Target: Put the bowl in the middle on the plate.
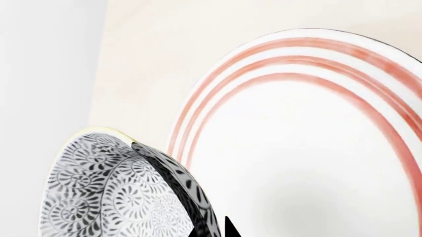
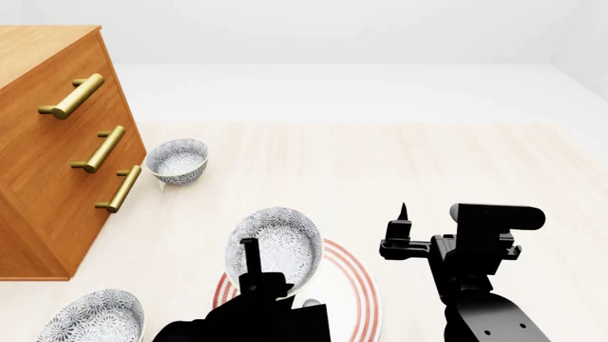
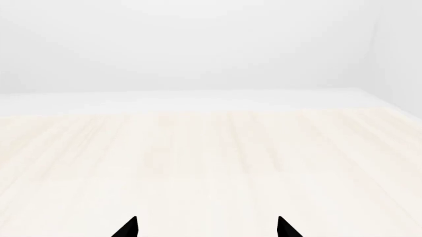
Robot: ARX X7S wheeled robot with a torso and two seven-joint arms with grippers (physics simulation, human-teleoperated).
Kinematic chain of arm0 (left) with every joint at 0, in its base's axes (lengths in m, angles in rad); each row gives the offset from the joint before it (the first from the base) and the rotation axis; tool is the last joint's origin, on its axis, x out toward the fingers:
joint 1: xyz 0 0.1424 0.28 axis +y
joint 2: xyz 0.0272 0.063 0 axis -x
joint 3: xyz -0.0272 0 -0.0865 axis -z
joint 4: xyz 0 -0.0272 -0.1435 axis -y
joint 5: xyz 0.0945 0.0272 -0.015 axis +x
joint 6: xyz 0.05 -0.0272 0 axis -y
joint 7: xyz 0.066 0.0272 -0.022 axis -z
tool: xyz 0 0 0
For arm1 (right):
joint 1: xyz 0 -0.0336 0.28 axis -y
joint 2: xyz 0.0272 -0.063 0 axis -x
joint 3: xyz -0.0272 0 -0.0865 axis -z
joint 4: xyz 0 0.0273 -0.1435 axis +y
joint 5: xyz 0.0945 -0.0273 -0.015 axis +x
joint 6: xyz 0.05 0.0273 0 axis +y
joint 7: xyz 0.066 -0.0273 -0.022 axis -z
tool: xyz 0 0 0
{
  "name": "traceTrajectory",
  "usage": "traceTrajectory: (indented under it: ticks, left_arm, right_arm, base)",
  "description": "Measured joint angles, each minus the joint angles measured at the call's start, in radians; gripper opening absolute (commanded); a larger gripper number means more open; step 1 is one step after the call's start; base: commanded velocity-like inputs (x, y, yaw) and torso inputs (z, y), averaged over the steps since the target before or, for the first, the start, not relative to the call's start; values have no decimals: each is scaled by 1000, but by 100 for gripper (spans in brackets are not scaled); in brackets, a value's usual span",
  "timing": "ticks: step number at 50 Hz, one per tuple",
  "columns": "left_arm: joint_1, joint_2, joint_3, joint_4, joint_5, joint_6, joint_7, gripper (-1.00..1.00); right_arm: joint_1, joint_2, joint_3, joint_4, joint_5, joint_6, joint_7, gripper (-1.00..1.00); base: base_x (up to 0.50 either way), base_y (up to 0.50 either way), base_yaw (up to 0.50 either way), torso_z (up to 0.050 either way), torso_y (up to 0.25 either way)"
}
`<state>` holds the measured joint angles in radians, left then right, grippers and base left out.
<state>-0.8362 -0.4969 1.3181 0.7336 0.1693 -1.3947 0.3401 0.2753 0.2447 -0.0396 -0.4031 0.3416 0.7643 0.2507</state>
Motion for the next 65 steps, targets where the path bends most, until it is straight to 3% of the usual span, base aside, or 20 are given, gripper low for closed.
traceTrajectory:
  ticks: [64,65]
  left_arm:
    - [39,6,103,-140,-13,136,6,-100]
    - [38,5,104,-141,-13,136,7,100]
  right_arm:
    - [-7,14,-12,6,25,-16,22,100]
    - [-7,14,-12,7,25,-17,22,100]
  base:
    - [0,0,0,0,0]
    - [0,0,0,0,0]
